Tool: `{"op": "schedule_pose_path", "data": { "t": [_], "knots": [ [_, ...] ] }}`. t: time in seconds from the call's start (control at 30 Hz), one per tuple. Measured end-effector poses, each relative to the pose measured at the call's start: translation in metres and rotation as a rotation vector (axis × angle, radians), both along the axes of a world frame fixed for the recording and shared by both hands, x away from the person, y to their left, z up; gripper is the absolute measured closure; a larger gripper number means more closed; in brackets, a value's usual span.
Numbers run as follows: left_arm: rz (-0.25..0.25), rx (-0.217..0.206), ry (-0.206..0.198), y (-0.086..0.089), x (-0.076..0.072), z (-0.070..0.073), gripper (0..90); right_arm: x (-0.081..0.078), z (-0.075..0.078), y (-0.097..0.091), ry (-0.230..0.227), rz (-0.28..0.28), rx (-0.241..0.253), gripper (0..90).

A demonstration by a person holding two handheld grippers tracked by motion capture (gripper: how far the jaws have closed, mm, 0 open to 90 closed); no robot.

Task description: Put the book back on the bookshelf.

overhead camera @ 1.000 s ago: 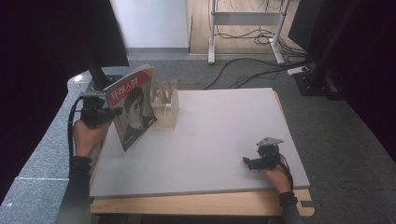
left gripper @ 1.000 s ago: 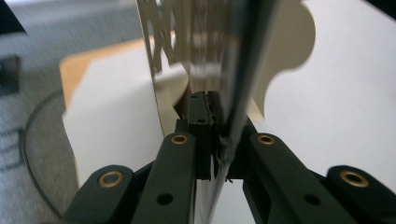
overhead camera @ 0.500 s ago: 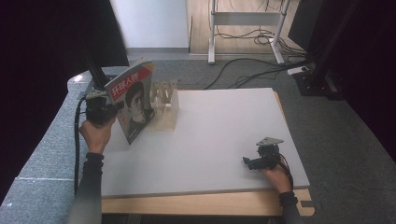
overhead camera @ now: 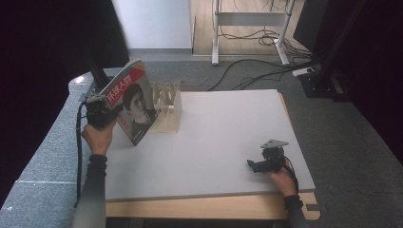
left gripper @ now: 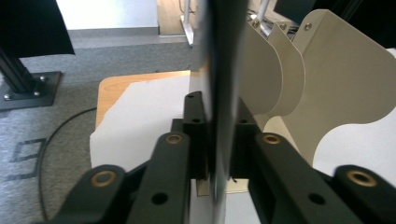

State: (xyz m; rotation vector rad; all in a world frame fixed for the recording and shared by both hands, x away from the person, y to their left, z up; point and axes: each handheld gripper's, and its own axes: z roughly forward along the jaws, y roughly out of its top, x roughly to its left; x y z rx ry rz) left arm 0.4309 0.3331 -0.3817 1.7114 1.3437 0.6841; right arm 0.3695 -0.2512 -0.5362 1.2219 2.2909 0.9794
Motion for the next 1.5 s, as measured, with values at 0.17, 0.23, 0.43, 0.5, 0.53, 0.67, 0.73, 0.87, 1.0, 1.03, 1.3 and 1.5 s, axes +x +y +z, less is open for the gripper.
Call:
{"op": "schedule_pose_path", "data": {
  "t": [0.17,0.23,0.43,0.5,0.53,0.67,0.73,0.87,1.0,1.03,1.3,1.5],
  "knots": [
    [-0.016,0.027,-0.019,-0.001,-0.001,0.002,64.7,0.0,0.0,0.0,-0.001,0.0,0.0,0.3],
    [-0.023,0.029,-0.013,0.0,-0.003,0.003,57.8,0.0,0.0,0.0,-0.001,0.0,-0.001,0.3],
    [-0.067,0.027,-0.008,0.001,-0.009,0.002,32.2,0.0,0.0,0.0,0.0,-0.001,-0.002,0.3],
    [-0.089,0.011,0.008,0.002,-0.012,0.001,25.9,0.0,0.0,0.0,0.0,-0.001,-0.002,0.3],
    [-0.101,0.006,0.017,0.003,-0.013,0.001,23.7,0.0,0.0,0.0,0.0,-0.001,-0.002,0.3],
    [-0.133,-0.009,0.041,0.004,-0.021,0.001,14.9,0.0,0.0,0.0,0.001,-0.001,-0.002,0.3],
    [-0.145,-0.019,0.048,0.005,-0.026,0.001,14.1,0.0,0.0,0.0,0.001,0.0,-0.001,0.3],
    [-0.17,-0.027,0.05,0.007,-0.037,0.004,11.1,0.0,0.0,0.0,0.001,-0.001,-0.001,0.2],
    [-0.187,-0.035,0.045,0.006,-0.05,0.006,10.4,0.0,0.0,0.0,0.0,-0.001,-0.002,0.3],
    [-0.187,-0.035,0.045,0.006,-0.05,0.006,9.2,0.0,0.0,0.0,0.0,-0.001,-0.001,0.3],
    [-0.249,0.026,0.044,-0.007,-0.077,-0.005,0.0,0.0,0.0,0.0,0.002,-0.002,-0.001,0.3],
    [-0.303,0.026,0.026,-0.021,-0.087,-0.009,0.0,0.0,0.0,0.001,0.001,-0.003,-0.002,0.3]
  ]
}}
